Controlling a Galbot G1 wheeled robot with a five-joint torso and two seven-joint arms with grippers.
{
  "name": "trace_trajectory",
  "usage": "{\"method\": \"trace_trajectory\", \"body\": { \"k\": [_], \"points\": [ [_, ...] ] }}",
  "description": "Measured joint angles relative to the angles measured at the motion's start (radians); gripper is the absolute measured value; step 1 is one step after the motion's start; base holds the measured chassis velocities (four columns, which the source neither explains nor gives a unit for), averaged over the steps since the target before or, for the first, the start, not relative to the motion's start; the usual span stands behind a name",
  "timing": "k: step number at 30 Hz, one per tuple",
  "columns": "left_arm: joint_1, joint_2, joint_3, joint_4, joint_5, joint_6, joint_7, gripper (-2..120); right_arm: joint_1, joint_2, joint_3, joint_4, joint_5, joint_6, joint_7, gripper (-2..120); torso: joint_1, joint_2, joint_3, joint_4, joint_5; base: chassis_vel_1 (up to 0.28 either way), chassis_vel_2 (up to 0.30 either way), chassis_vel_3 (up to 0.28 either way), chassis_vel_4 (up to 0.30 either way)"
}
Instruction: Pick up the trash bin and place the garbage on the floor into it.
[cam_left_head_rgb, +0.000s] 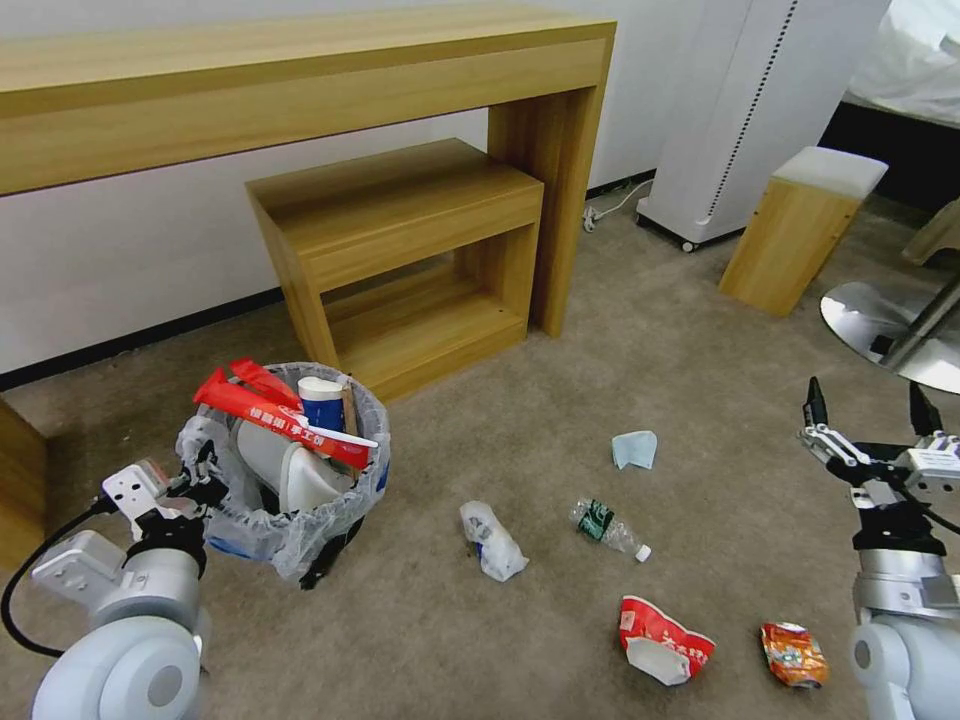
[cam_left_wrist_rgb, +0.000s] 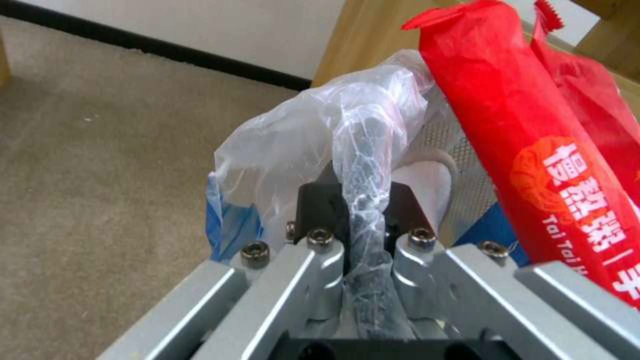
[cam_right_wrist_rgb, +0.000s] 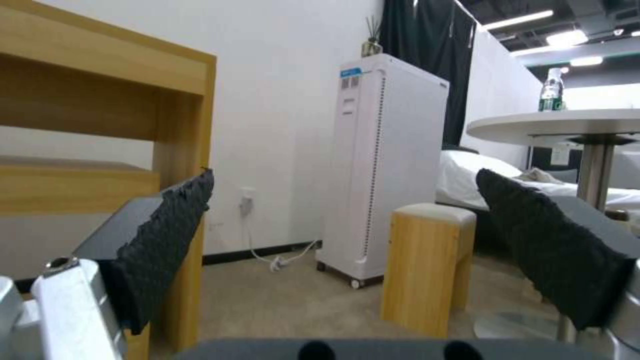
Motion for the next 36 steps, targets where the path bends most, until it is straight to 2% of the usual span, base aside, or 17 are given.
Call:
{"method": "trace_trajectory", "body": {
  "k": [10,13,14,15,17,18,20,21,22,24,26,28,31,34,36],
  "points": [
    [0.007,-0.002,-0.009,-0.008,-0.003,-0.002,0.0,3,-0.017,-0.021,0.011,-0.01,-0.033,-0.046,-0.012,100,0.0,0.0,0.0,0.0001,0.0,0.018,-0.017,-0.016,0.012],
    [0.012,-0.011,-0.001,-0.009,0.008,-0.005,0.001,3,-0.059,-0.061,-0.007,-0.006,-0.024,-0.134,0.036,100,0.0,0.0,0.0,0.0,0.0002,0.0,0.0,0.0,0.0],
    [0.012,-0.011,-0.001,-0.009,0.008,-0.005,0.001,3,-0.059,-0.061,-0.007,-0.006,-0.024,-0.134,0.036,100,0.0,0.0,0.0,0.0,0.0002,0.0,0.0,0.0,0.0],
    [0.014,-0.016,0.004,-0.009,0.018,-0.006,0.001,3,-0.085,-0.082,-0.025,0.009,-0.011,-0.208,0.104,100,0.0,0.0,0.0,0.0,0.0,0.0,0.0,0.0,0.0],
    [0.019,-0.024,0.013,-0.016,0.033,-0.007,0.001,3,-0.126,-0.123,-0.066,0.049,0.063,-0.414,0.276,100,0.0,0.0,0.0,-0.0003,0.0001,0.0,0.0,0.0,0.0],
    [0.019,-0.024,0.013,-0.016,0.033,-0.007,0.001,3,-0.126,-0.123,-0.066,0.049,0.063,-0.414,0.276,100,0.0,0.0,0.0,-0.0003,0.0001,0.0,0.0,0.0,0.0],
    [0.023,-0.033,0.017,-0.025,0.044,-0.008,0.001,3,-0.121,-0.165,-0.122,0.058,0.219,-0.604,0.491,100,0.0,0.0,0.0,-0.0003,-0.0002,0.0,0.0,0.0,0.0],
    [0.027,-0.036,0.017,-0.029,0.045,-0.008,0.001,3,-0.111,-0.172,-0.13,0.046,0.254,-0.643,0.531,100,0.0,0.0,0.0,-0.0001,0.0001,0.0,0.0,0.0,0.0],
    [0.027,-0.036,0.017,-0.029,0.045,-0.008,0.001,3,-0.111,-0.172,-0.13,0.046,0.254,-0.643,0.531,100,0.0,0.0,0.0,-0.0001,0.0001,0.0,0.0,0.0,0.0],
    [0.036,-0.043,0.016,-0.038,0.047,-0.011,0.001,3,-0.074,-0.193,-0.148,-0.021,0.335,-0.727,0.597,100,0.0,0.0,0.0,0.0003,0.0001,0.0,0.0,0.0,0.0],
    [0.038,-0.044,0.013,-0.039,0.047,-0.012,0.001,3,-0.065,-0.198,-0.156,-0.043,0.369,-0.745,0.612,100,0.0,0.0,0.0,0.0003,0.0002,0.0,0.0,0.0,0.0],
    [0.041,-0.046,0.004,-0.04,0.046,-0.016,0.001,3,-0.051,-0.204,-0.183,-0.096,0.465,-0.8,0.646,100,0.0,0.0,0.0,0.0001,0.0001,0.0,0.0,0.0,0.0],
    [0.042,-0.05,0.0,-0.041,0.045,-0.018,0.001,3,-0.046,-0.209,-0.215,-0.156,0.446,-0.817,0.649,100,0.0,0.0,0.0,0.0002,0.0003,0.0,0.0,0.0,0.0],
    [0.043,-0.051,-0.002,-0.042,0.044,-0.02,0.002,3,-0.053,-0.246,-0.251,-0.213,0.398,-0.821,0.622,100,0.0,0.0,0.0,0.0,0.0004,0.0,0.0,0.0,0.0],
    [0.042,-0.053,-0.004,-0.041,0.044,-0.021,0.002,3,-0.075,-0.297,-0.283,-0.244,0.363,-0.836,0.577,100,0.0,0.0,0.0,0.0001,0.0,0.0,0.0,0.0,0.0]
  ]
}}
